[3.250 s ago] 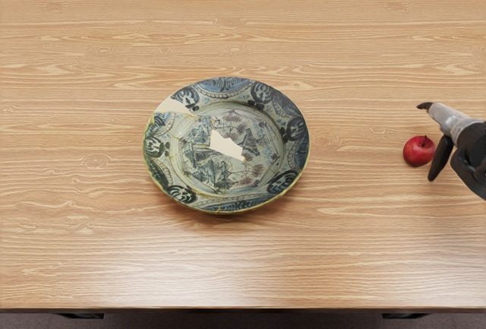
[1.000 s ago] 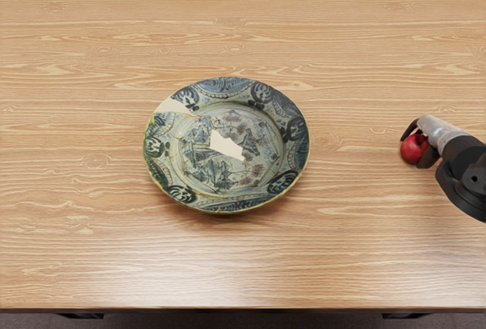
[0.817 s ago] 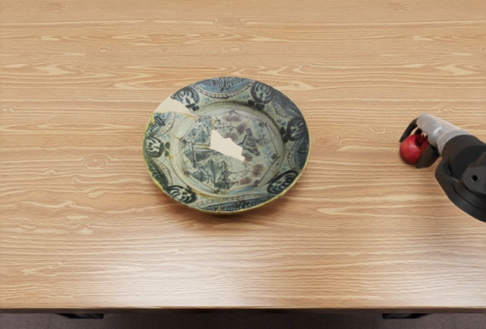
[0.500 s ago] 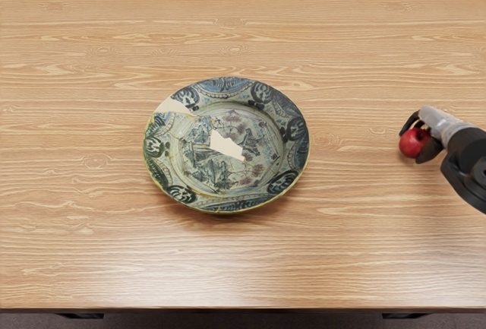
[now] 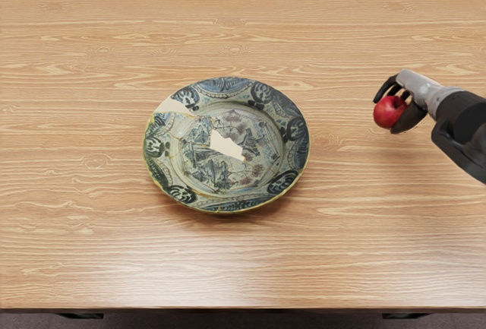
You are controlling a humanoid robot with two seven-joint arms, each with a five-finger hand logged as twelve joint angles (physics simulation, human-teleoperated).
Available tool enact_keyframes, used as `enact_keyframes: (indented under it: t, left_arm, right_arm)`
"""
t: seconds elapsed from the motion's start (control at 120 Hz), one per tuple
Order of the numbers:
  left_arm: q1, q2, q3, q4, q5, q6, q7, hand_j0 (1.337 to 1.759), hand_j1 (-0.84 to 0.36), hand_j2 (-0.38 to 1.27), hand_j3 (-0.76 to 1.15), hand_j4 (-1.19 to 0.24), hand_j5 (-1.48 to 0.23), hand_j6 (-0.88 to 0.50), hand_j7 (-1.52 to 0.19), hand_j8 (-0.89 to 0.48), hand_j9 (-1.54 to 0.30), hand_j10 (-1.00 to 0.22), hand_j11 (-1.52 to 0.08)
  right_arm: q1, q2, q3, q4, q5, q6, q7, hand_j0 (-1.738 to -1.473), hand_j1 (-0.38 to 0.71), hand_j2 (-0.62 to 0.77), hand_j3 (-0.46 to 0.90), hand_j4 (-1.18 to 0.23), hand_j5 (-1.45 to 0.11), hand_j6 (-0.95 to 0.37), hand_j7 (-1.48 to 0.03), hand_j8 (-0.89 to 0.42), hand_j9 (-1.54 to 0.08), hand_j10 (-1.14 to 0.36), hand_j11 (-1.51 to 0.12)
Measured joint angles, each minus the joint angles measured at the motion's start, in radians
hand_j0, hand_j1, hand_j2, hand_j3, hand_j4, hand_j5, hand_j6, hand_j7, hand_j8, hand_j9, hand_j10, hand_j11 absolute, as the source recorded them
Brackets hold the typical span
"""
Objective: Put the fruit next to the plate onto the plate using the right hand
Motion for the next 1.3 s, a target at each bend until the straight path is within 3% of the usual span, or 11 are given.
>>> enact_keyframes:
  t: [0.383,0.658,0.817,1.042,1.15,1.3]
  left_arm:
    - [0.0,0.0,0.0,0.005,0.0,0.0,0.0,1.658,0.35,0.0,0.0,0.0,0.0,0.0,0.0,0.0,0.0,0.0,0.0]
    - [0.0,0.0,0.004,0.007,0.0,0.0,0.0,1.658,0.35,0.0,0.0,0.0,0.0,0.0,0.0,0.0,0.0,0.0,0.0]
    - [0.0,0.0,0.005,0.008,0.001,0.0,0.0,1.658,0.35,0.0,0.0,0.0,0.0,0.0,0.0,0.0,0.0,0.0,0.0]
    - [-0.001,0.0,0.006,0.008,0.001,0.0,0.0,1.658,0.35,0.0,0.0,0.0,0.0,0.0,0.0,0.0,0.0,0.0,0.0]
    - [-0.001,0.0,0.007,0.008,0.001,0.0,0.0,1.658,0.35,0.0,0.0,0.0,0.0,0.0,0.0,0.0,0.0,0.0,0.0]
    - [-0.001,0.0,0.007,0.008,0.001,0.0,0.0,1.658,0.35,0.0,0.0,0.0,0.0,0.0,0.0,0.0,0.0,0.0,0.0]
  right_arm:
    - [0.147,0.196,0.031,0.03,0.168,0.016,0.0,-1.658,0.21,0.05,0.0,-0.55,-0.79,-0.44,-0.75,-0.5,-0.77,-0.55,-0.78]
    - [0.245,0.369,0.032,-0.007,0.275,0.013,0.0,-1.658,0.24,0.13,0.0,-0.56,-0.82,-0.41,-0.77,-0.46,-0.81,-0.56,-0.82]
    - [0.263,0.45,0.031,-0.048,0.302,0.011,0.0,-1.658,0.27,0.21,0.0,-0.55,-0.82,-0.41,-0.78,-0.47,-0.81,-0.58,-0.81]
    - [0.234,0.509,0.025,-0.083,0.297,0.005,-0.001,-1.656,0.22,0.11,0.0,-0.57,-0.83,-0.43,-0.8,-0.48,-0.81,-0.6,-0.81]
    - [0.222,0.525,0.023,-0.089,0.292,0.004,-0.001,-1.655,0.21,0.12,0.0,-0.58,-0.83,-0.43,-0.81,-0.47,-0.82,-0.61,-0.82]
    - [0.233,0.534,0.035,-0.087,0.289,0.003,-0.001,-1.656,-0.07,0.06,0.0,-0.29,-0.41,-0.22,-0.4,-0.24,-0.41,-0.3,-0.41]
